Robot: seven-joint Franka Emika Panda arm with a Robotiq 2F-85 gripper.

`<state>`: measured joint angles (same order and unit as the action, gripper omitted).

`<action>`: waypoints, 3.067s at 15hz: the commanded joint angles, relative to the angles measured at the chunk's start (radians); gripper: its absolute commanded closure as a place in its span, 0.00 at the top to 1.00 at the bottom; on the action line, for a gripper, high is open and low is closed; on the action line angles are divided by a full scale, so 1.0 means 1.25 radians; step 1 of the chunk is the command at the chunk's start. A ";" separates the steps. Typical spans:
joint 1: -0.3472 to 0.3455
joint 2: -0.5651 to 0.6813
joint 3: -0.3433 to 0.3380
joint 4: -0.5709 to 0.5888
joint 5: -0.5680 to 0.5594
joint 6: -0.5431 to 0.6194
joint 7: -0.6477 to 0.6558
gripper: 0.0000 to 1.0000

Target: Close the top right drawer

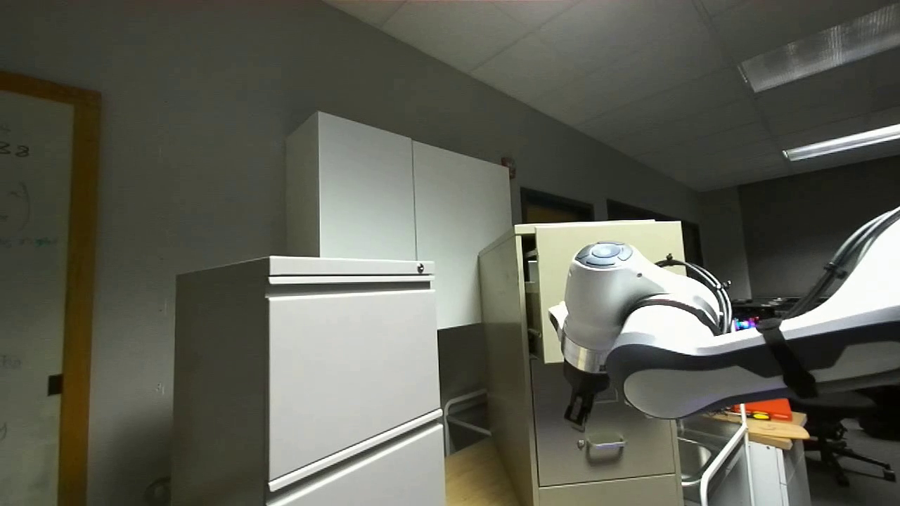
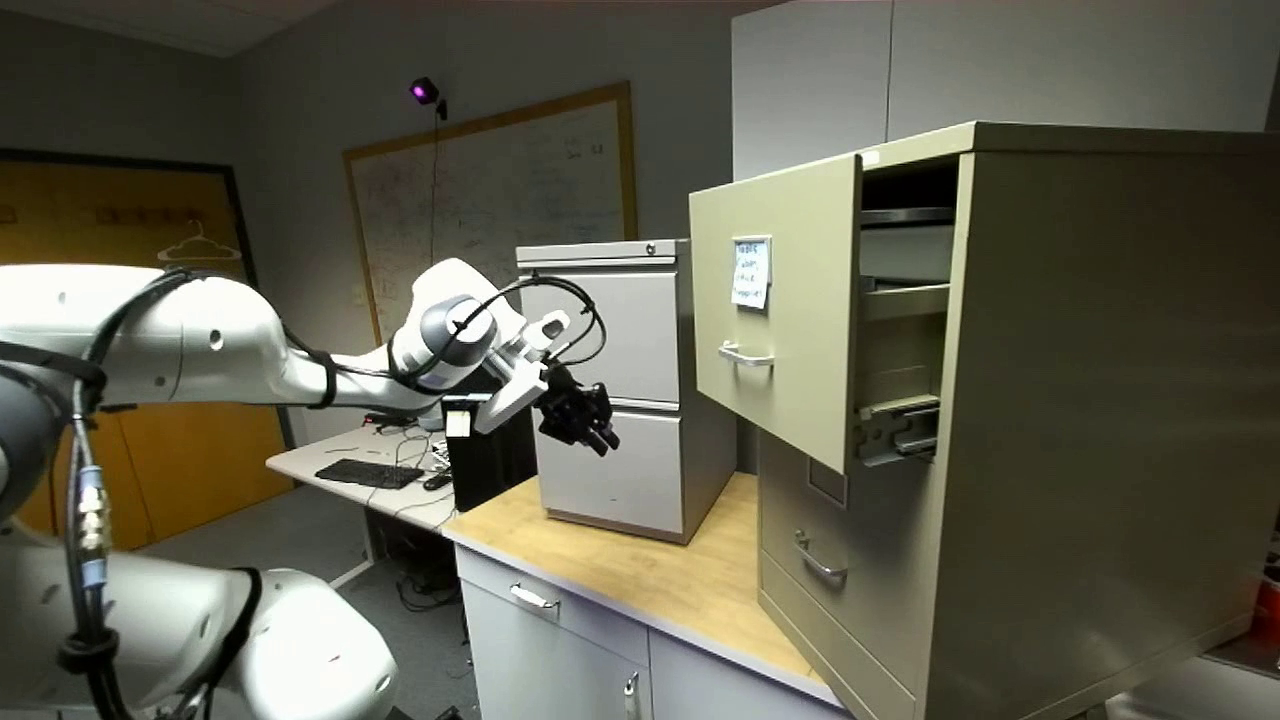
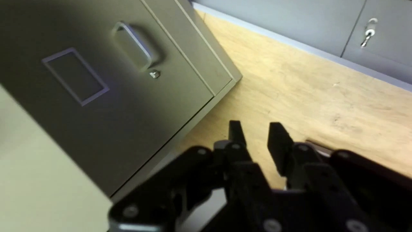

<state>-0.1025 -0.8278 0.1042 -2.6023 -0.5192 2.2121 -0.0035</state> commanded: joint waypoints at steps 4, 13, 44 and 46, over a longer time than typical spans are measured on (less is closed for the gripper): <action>-0.095 -0.024 0.046 0.029 -0.263 0.108 0.126 0.00; -0.188 0.044 0.013 0.159 -0.751 0.116 0.538 0.00; 0.035 0.428 -0.284 0.552 -0.571 0.224 0.523 0.00; 0.027 0.444 -0.282 0.571 -0.527 0.226 0.496 0.00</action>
<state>-0.0487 -0.4352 -0.2276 -2.0139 -1.2516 2.4056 0.6674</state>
